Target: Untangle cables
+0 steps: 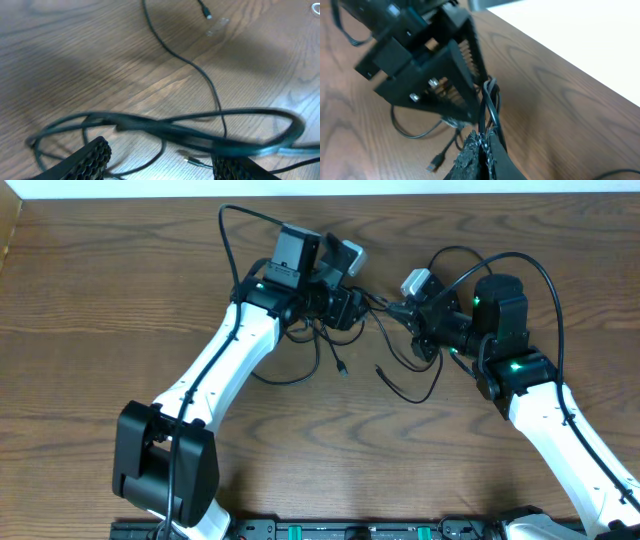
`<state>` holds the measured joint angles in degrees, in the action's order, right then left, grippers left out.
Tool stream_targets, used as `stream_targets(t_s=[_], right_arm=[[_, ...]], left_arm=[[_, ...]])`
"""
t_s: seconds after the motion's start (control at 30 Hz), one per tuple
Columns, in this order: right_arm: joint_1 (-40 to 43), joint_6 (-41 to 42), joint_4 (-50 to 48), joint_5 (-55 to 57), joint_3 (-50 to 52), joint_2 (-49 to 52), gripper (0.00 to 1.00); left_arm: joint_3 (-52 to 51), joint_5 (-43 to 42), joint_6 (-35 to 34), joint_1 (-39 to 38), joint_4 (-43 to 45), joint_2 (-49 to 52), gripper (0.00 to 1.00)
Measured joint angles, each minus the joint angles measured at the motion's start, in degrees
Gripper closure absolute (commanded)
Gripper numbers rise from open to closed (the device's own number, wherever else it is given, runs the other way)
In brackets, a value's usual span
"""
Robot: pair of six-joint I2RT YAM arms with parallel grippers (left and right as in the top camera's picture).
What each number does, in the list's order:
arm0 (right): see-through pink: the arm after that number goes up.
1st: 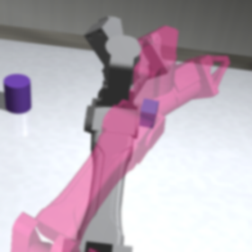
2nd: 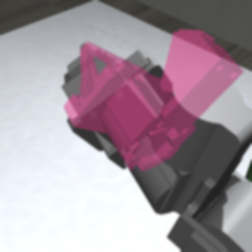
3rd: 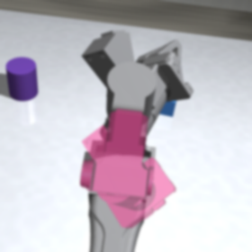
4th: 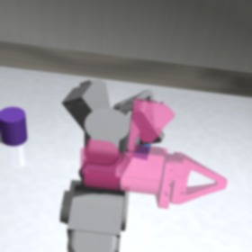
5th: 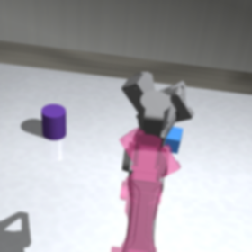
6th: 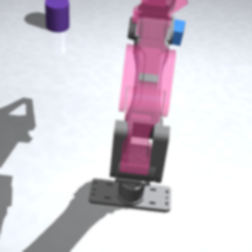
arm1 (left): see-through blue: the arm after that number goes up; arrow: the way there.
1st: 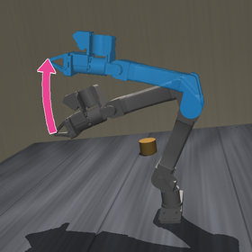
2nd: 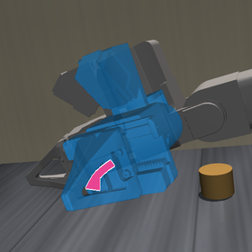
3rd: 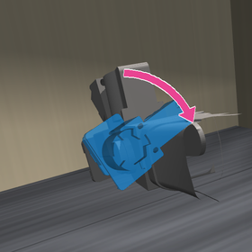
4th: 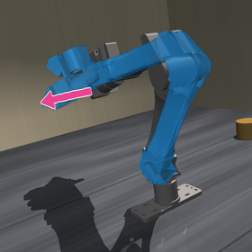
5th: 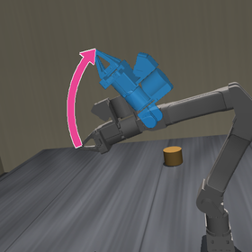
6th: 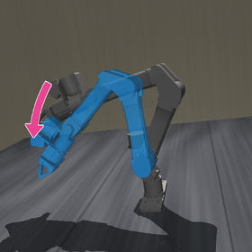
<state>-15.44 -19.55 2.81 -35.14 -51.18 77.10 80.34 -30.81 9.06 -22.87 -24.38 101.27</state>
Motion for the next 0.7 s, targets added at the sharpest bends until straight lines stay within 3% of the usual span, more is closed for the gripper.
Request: stream_targets(t_s=[0.53, 0.7], right_arm=[[1.33, 1.18, -0.11, -11.61, 0.00, 0.00, 0.99], [2.60, 1.40, -0.11, -15.26, 0.00, 0.00, 0.99]], left_arm=[[0.00, 1.49, 1.31, -0.15, 0.66, 0.00, 0.41], [0.00, 2.54, 1.31, -0.17, 0.74, 0.00, 0.71]])
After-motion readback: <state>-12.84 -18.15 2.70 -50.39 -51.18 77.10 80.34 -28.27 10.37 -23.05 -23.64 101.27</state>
